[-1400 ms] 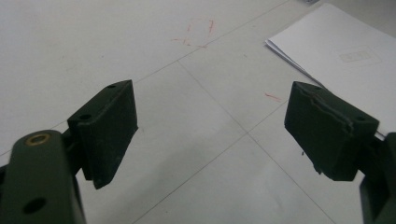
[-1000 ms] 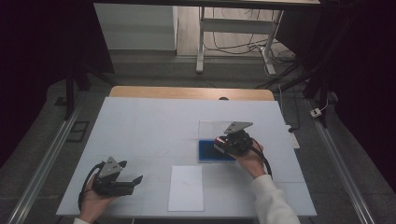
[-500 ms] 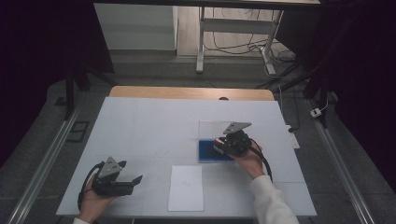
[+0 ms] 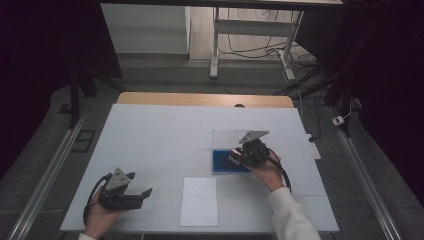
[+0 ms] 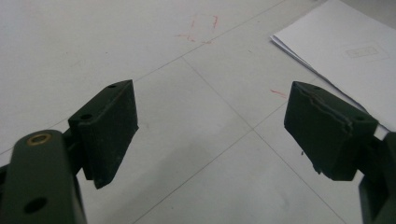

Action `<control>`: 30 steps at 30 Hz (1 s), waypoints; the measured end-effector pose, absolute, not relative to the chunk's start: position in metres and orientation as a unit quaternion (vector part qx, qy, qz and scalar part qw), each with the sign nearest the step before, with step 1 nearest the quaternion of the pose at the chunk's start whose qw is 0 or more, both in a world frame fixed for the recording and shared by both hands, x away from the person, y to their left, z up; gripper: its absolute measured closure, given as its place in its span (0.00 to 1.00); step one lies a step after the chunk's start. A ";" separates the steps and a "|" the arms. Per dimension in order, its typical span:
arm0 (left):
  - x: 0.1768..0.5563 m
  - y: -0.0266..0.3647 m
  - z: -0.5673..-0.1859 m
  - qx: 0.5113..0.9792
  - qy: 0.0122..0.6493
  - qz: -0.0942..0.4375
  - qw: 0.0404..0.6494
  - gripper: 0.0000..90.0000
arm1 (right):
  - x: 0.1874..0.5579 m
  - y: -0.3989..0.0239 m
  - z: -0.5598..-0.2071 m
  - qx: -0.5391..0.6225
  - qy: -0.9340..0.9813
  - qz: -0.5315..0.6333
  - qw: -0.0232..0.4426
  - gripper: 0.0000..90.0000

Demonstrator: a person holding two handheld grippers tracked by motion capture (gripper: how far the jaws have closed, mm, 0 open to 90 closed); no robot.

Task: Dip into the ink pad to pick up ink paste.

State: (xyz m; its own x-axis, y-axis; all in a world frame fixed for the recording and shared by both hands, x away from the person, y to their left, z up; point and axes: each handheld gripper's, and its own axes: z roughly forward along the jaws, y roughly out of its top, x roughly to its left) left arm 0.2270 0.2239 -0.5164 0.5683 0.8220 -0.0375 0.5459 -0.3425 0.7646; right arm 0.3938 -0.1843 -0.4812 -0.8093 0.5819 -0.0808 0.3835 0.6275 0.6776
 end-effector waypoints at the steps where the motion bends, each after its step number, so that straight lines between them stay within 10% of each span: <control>1: 0.227 0.224 -0.516 0.799 0.428 0.181 0.381 0.20 | 0.394 -0.184 -0.481 0.270 0.891 0.334 0.149 0.78; 30: 0.227 0.223 -0.518 0.802 0.426 0.180 0.377 0.20 | 0.392 -0.177 -0.483 0.283 0.897 0.303 0.154 0.78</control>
